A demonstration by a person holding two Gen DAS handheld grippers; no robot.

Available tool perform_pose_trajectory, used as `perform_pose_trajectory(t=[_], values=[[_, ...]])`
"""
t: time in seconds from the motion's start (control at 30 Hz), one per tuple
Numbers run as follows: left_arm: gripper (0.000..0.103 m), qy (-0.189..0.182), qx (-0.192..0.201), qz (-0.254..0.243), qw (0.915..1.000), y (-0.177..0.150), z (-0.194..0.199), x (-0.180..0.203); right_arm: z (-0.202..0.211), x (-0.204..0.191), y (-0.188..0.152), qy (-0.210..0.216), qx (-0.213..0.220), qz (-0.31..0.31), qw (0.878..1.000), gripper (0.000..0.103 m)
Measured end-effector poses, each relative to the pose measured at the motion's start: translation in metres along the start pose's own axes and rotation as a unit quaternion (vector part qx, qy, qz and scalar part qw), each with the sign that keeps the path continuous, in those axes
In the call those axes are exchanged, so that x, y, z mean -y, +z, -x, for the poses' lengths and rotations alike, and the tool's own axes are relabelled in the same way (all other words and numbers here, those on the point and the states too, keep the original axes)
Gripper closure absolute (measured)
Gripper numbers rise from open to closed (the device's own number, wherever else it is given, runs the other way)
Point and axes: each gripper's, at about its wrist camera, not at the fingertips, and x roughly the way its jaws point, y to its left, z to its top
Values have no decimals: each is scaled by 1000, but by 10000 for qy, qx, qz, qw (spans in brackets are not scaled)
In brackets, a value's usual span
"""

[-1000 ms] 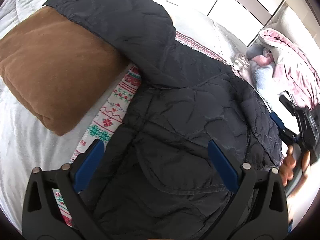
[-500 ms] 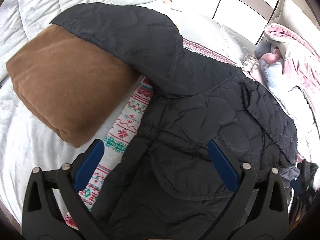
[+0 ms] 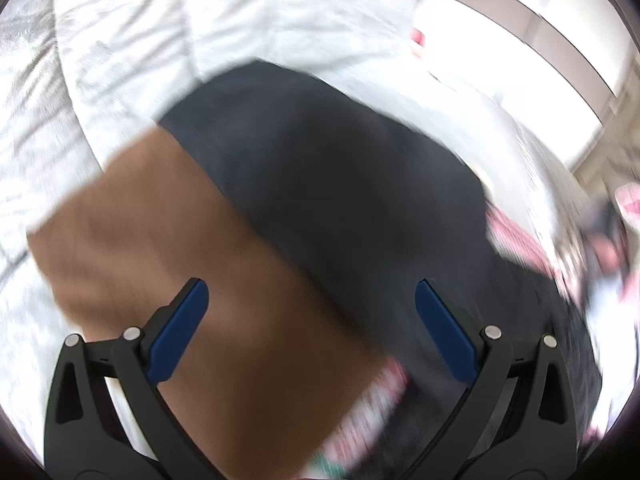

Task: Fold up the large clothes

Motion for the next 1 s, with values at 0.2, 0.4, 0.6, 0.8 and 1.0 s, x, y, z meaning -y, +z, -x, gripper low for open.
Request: perform_pose_trajectory(t=[0.2,0.4,0.6,0.8,1.0], values=[[1,-161,-113,935,9954,27,-53,-34,1,-1,2,136,-2,27,9999,18],[47,-63,251,499,9984,28,-58,5,2,-1,1,211,6,-17,9998,18],[93,-33,861,-6,9963,24,-28,48,10,5,3,279,109,-126,9995,18],[93,-705,1649,-1076,9779,-14,47,129,23,15,6,358,237,-323,9986,18],[92,-1097,1820,-2215,9517,-68,88,215,38,25,9,489,375,-490,9969,18]])
